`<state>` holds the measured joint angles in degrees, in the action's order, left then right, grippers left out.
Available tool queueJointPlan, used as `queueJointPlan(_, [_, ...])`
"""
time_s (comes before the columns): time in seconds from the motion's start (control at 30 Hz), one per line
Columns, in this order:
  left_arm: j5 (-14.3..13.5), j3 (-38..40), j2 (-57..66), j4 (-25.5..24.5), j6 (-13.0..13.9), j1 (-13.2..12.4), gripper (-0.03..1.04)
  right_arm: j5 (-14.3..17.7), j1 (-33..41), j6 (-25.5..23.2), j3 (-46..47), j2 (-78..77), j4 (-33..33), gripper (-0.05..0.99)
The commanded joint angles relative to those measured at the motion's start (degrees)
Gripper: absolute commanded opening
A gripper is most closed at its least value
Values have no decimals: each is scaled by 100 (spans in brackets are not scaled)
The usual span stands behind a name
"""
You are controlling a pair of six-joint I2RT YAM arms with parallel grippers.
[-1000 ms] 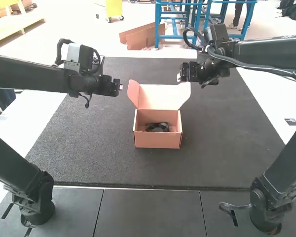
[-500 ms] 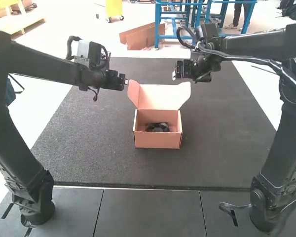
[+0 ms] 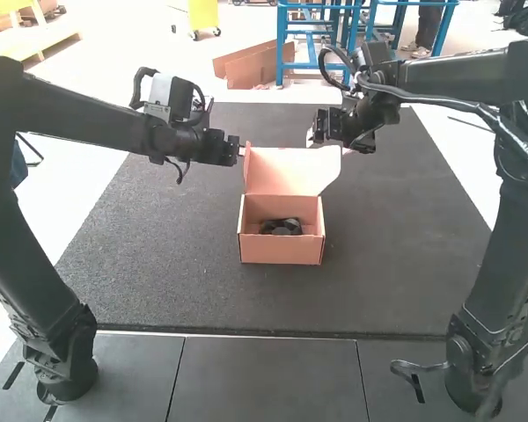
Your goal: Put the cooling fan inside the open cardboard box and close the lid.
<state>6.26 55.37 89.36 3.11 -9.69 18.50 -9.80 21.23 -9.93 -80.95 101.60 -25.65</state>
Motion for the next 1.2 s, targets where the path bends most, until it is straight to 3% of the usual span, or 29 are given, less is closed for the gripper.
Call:
queueJointPlan(0.0, [200,211,20,102,-94,75,97,-162,-102,-105,-220,53,7,88])
queueJointPlan(0.3, [200,193,20,119,-156,83,97,-110,-102,-96,-202,79,25,63])
queueJointPlan(0.67, [191,193,29,146,-164,92,97,93,-102,-70,-193,53,60,45])
queueJointPlan(1.03, [182,184,29,119,-173,83,97,101,-111,-53,-193,53,122,13])
queueJointPlan(1.17, [174,175,20,110,-173,83,97,93,-102,-44,-193,53,113,7])
